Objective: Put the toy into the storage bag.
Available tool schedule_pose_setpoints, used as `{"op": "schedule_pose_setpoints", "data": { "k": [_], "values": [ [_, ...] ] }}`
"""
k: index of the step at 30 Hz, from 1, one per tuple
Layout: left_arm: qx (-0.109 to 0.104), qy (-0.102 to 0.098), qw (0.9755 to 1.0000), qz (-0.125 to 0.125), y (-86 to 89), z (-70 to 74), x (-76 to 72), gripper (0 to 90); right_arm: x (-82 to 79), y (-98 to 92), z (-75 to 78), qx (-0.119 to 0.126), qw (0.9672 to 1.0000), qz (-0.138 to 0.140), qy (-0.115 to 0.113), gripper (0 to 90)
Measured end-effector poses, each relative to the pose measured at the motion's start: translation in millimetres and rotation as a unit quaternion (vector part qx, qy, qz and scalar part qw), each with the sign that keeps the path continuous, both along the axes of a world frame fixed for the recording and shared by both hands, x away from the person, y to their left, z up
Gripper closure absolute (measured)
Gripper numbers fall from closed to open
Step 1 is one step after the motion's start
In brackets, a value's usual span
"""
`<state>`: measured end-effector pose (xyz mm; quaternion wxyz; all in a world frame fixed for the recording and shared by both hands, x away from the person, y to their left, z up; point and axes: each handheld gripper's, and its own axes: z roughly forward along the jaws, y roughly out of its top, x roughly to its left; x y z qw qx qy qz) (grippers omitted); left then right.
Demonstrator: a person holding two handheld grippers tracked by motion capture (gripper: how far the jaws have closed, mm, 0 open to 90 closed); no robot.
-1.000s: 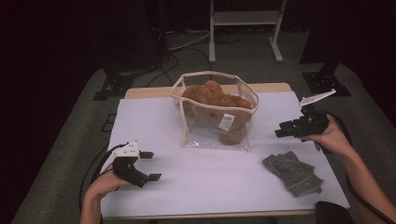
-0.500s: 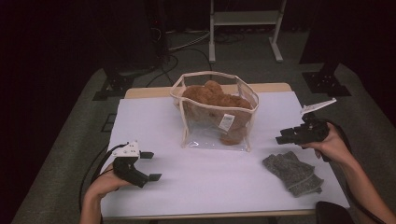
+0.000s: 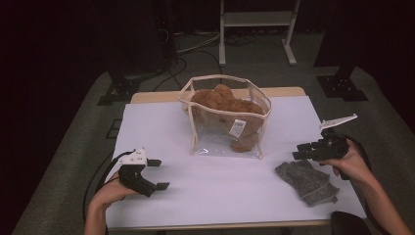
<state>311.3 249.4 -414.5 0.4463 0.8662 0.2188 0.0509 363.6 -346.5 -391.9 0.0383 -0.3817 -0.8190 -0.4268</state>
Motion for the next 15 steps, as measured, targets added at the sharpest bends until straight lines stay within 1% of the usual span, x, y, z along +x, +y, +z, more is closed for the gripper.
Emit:
{"op": "schedule_pose_setpoints", "data": {
  "k": [6,12,14,15],
  "values": [
    [0.002,0.001,1.0,-0.002,-1.6,-0.5,0.2,7.7,-6.2,-3.9,-4.8,0.005,1.0,-0.004,0.002,40.5],
    [0.005,0.001,1.0,-0.004,-3.1,-0.9,1.3,7.7,-13.3,-4.6,-8.6,0.01,0.9999,-0.005,-0.003,39.3],
    [0.003,0.001,1.0,-0.004,-3.1,-0.7,1.9,7.8,-15.6,-3.8,-11.0,0.012,0.9999,-0.006,-0.004,38.6],
    [0.006,0.001,1.0,-0.004,-3.2,-0.9,1.8,7.8,-16.9,-3.3,-12.5,0.011,0.9999,-0.005,-0.005,38.1]
  ]
}}
